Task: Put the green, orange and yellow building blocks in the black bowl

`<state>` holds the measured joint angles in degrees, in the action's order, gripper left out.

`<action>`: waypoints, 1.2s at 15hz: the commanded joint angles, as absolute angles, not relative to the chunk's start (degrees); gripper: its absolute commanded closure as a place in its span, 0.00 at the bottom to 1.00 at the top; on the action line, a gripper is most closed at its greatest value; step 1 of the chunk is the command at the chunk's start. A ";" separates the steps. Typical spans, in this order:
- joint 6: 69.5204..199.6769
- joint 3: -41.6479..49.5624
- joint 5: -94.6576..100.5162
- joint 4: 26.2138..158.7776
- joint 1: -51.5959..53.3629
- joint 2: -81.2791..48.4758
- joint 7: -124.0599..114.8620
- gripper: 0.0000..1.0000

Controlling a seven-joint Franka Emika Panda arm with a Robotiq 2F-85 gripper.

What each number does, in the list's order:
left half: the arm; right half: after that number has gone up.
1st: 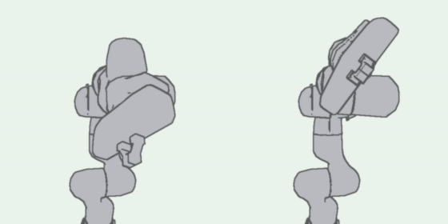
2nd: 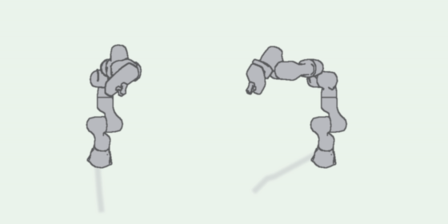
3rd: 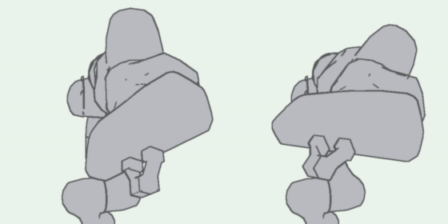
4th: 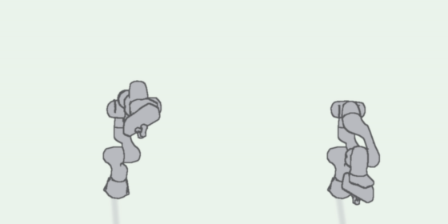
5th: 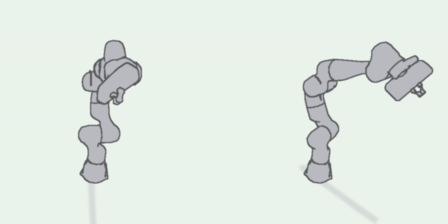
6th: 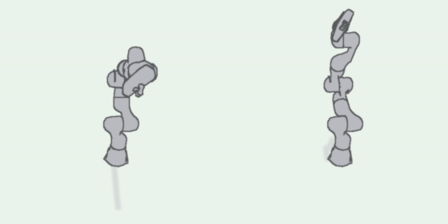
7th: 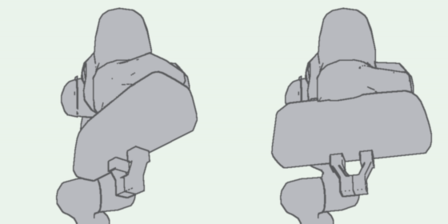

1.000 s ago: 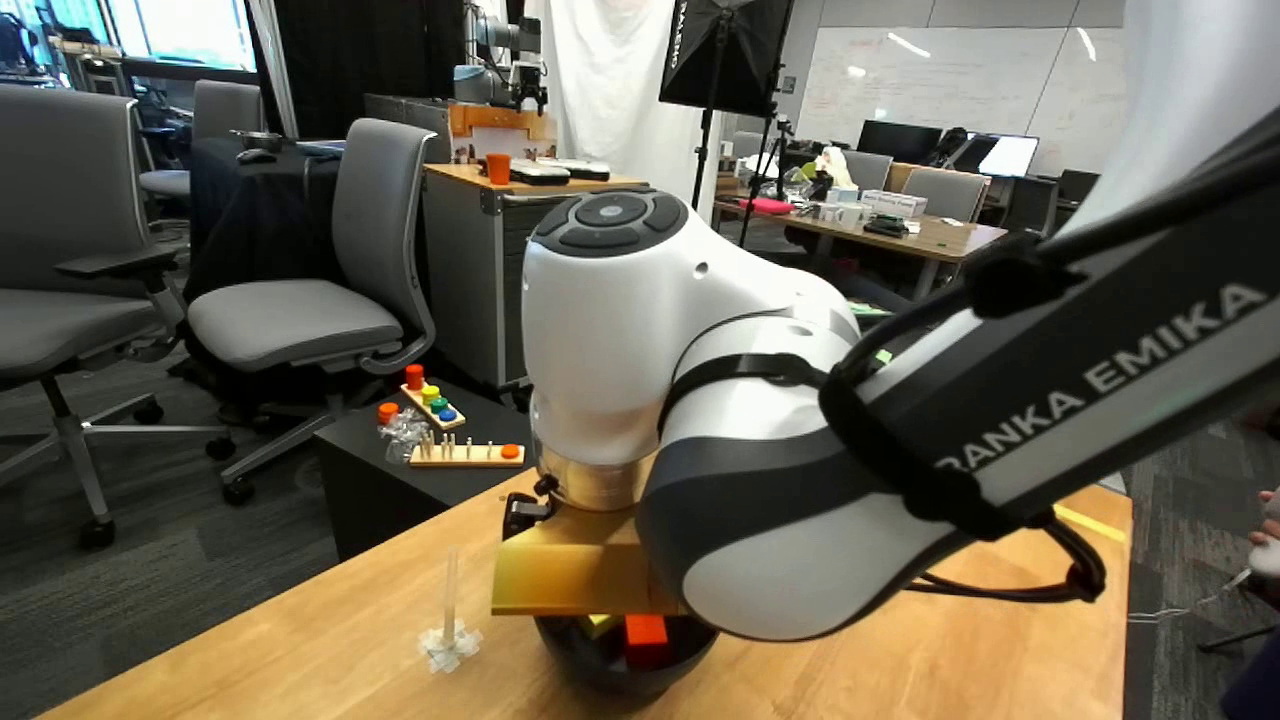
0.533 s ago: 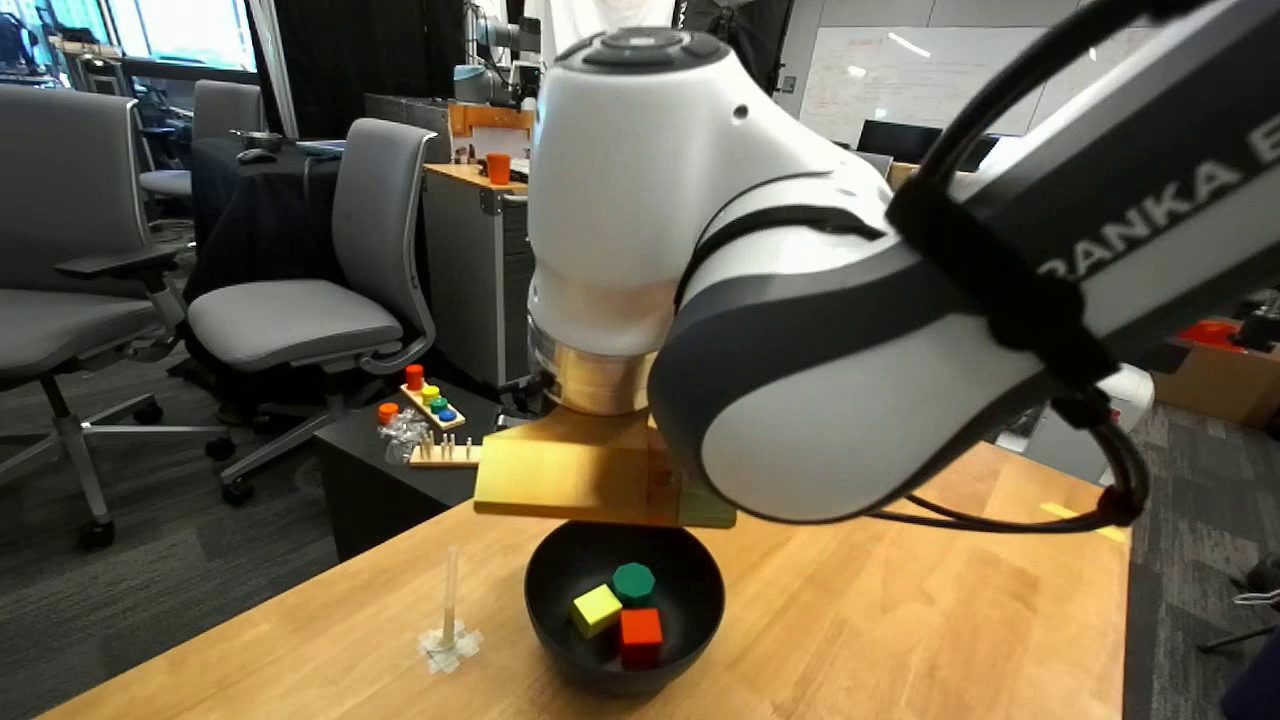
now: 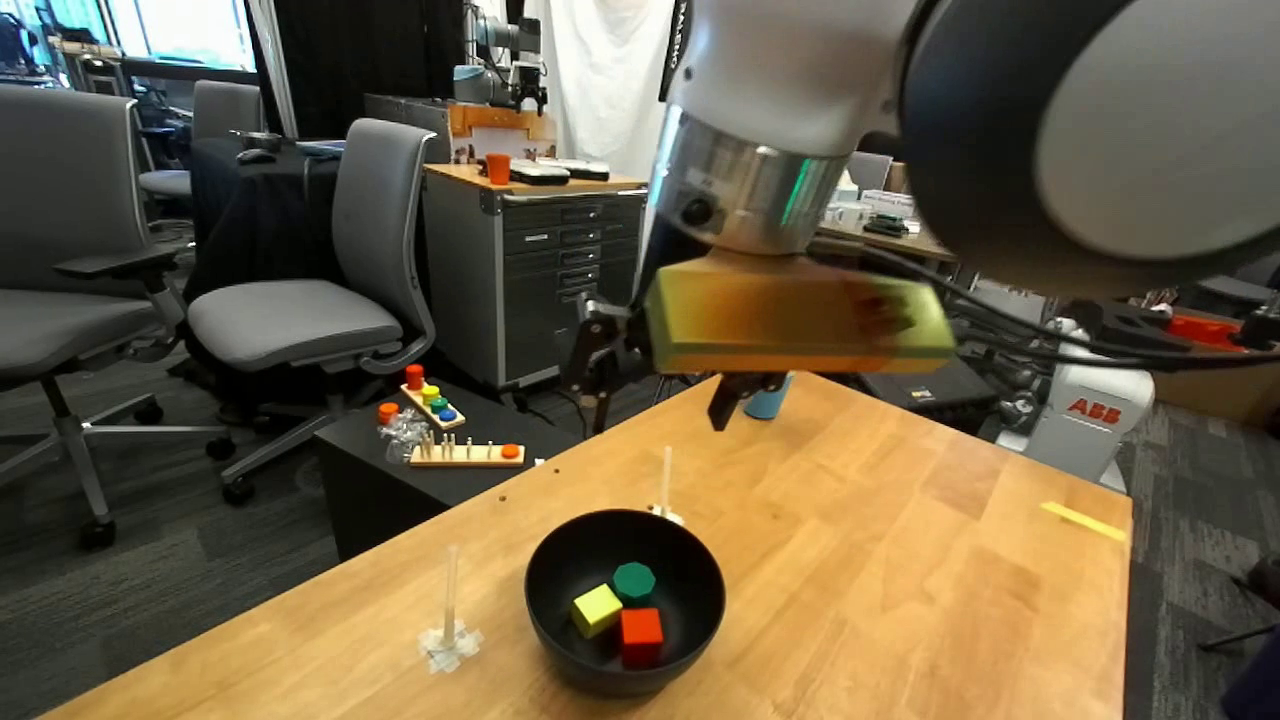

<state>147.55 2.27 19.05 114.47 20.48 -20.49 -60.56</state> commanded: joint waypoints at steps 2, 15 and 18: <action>143.85 -2.86 10.69 128.92 13.33 -4.30 -41.57 0.00; 124.44 -3.59 6.27 141.45 4.20 19.28 -15.42 0.00; 125.09 -3.55 5.09 140.56 4.03 17.52 -15.47 0.00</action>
<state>125.16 -2.10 5.65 140.62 5.55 17.51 -15.93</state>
